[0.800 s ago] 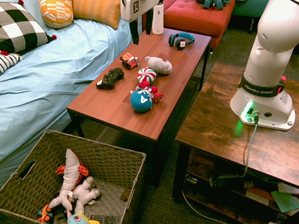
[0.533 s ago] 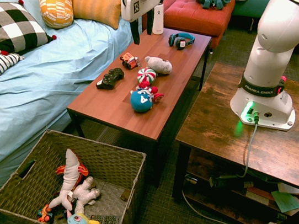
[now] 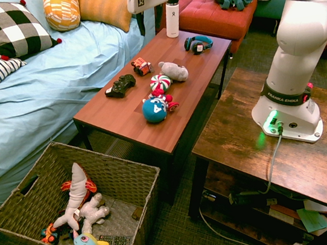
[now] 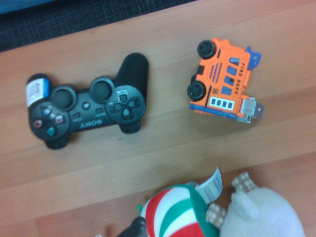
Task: Put the toy car in the basket
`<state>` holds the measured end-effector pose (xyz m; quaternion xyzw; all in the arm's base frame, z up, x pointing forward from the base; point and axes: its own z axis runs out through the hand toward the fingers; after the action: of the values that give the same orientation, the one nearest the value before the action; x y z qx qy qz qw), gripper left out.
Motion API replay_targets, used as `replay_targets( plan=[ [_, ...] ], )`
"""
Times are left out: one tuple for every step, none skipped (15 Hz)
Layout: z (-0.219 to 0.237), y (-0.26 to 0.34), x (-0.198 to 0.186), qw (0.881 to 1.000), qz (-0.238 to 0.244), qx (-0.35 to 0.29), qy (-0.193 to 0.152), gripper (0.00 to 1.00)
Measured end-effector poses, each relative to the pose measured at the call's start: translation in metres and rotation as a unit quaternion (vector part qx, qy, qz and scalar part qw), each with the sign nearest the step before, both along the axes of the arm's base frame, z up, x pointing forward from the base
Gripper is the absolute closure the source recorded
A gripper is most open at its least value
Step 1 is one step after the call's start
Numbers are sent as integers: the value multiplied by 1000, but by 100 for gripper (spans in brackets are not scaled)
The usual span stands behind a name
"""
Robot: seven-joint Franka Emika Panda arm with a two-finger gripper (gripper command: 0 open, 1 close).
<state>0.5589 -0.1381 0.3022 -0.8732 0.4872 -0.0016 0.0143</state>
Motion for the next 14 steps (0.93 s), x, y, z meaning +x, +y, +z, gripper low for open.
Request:
replay_targets(
  plan=[
    [-24, -5, 15, 1000, -6, -1, 13, 0],
    [-47, -11, 30, 1000, -14, 0, 22, 0],
    [-68, -17, 45, 999, -20, 2, 29, 0],
    [-85, -22, 60, 999, -26, 6, 33, 0],
    [-99, -26, 74, 999, -30, 8, 38, 0],
    [-110, -31, 85, 998, -34, 8, 44, 0],
    [-121, -36, 93, 998, -40, 6, 55, 0],
    [-133, -41, 96, 996, -50, 0, 69, 0],
    [-143, -45, 98, 995, -57, -10, 79, 0],
    [-150, -44, 100, 994, -58, -13, 89, 0],
    [-154, -43, 103, 994, -56, -11, 93, 0],
    [-157, -42, 107, 994, -52, -7, 95, 0],
    [-160, -41, 112, 994, -48, -4, 96, 0],
    [-165, -41, 116, 994, -47, -5, 98, 0]
  ],
)
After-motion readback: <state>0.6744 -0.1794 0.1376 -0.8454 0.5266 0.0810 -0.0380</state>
